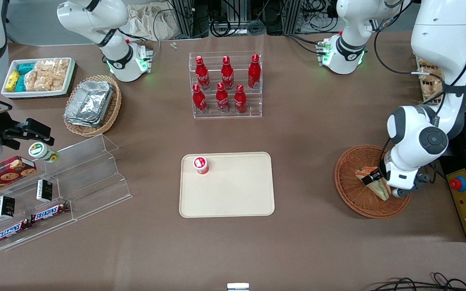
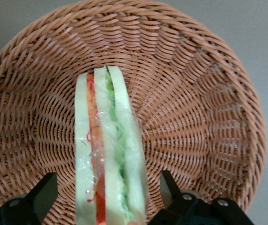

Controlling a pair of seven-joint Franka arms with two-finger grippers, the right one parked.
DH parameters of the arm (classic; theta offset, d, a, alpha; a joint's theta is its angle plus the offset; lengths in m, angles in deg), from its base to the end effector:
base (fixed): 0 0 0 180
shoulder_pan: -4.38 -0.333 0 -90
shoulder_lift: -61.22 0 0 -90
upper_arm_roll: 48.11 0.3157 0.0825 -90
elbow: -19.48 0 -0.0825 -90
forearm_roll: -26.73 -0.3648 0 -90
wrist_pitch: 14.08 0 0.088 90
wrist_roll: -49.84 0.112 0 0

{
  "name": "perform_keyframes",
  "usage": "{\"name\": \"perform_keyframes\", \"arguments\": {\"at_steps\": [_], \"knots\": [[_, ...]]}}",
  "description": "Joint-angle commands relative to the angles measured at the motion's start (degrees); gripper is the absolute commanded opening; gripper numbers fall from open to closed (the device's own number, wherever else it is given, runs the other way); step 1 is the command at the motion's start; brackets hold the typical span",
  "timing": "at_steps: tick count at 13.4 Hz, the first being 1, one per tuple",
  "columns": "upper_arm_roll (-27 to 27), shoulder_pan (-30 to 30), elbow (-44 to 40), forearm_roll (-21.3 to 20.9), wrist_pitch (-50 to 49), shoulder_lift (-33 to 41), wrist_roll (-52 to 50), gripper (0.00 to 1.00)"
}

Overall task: Place sandwich from basket to tray
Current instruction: 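Close the left gripper on the sandwich and lift it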

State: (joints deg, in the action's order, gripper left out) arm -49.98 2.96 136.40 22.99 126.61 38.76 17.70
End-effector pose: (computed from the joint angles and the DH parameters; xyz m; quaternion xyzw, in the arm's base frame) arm 0.5875 -0.0039 0.2602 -0.9680 -0.2501 -0.0153 0.0109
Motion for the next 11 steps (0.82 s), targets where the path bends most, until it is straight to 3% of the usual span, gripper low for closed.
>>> {"name": "perform_keyframes", "arguments": {"at_steps": [1, 3, 4, 9, 11], "knots": [[-0.33, -1.3, -1.51, -0.12, 1.43, -2.15, -1.17, 0.94], [-0.33, -1.66, -1.87, -0.12, 1.52, -2.51, -1.26, 0.93], [-0.33, -1.66, -1.87, -0.12, 1.52, -2.51, -1.44, 0.87], [-0.68, -1.22, -1.87, -0.21, 0.64, -0.58, -6.88, 0.24], [-0.68, -0.87, -1.96, -0.21, -1.46, 2.05, -7.5, 0.08]]}}
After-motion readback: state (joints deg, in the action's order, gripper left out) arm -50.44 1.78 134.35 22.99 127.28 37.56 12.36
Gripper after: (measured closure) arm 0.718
